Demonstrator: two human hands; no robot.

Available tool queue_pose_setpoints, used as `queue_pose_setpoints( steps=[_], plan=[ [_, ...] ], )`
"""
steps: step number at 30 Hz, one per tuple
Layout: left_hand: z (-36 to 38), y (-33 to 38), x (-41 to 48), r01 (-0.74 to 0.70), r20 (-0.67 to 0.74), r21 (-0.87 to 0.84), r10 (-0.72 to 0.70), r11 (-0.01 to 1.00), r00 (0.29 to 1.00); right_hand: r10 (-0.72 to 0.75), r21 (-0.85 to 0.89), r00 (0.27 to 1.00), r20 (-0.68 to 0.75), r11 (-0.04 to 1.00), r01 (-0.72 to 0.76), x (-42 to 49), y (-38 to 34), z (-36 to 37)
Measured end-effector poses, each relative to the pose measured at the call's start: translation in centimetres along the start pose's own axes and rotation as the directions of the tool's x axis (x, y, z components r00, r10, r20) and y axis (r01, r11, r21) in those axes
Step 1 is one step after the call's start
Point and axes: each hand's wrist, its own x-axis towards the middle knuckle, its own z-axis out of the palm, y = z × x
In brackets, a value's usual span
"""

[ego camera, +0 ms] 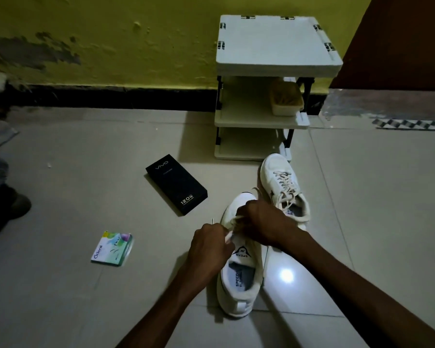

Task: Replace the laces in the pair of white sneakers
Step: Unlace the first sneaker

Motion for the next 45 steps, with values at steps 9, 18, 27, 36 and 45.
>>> queue_pose_setpoints(
  steps=[9,18,27,36,45],
  plan=[
    [-0.1,0.3,-0.1,0.000,0.010,0.013,0.000,1.000,1.000,-0.192,-0.497,0.966,-0.175,0.864,0.082,-0.4,-1.2,1.3],
    [0.2,0.8,-0.5,-0.004,-0.012,0.123,0.006,0.992,1.000,0.121,0.061,0.629,-0.768,0.991,-0.117,0.5,1.1,-5.1],
    [0.2,0.3,-0.4,0.004,-0.025,0.058,-0.002,0.998,1.000,0.037,0.163,0.998,0.052,0.986,-0.045,-0.8,0.1,-0.4],
    [-0.2,0.7,-0.6,-0.004,-0.005,0.035,0.004,0.999,1.000,-0.067,-0.399,0.998,-0.009,0.915,0.058,-1.1,-2.5,0.5],
    [-0.5,0.7,-1.7,0.003,0.019,0.022,-0.004,1.000,1.000,0.017,-0.152,0.811,-0.585,0.980,-0.130,1.0,-0.8,-8.2]
  ],
)
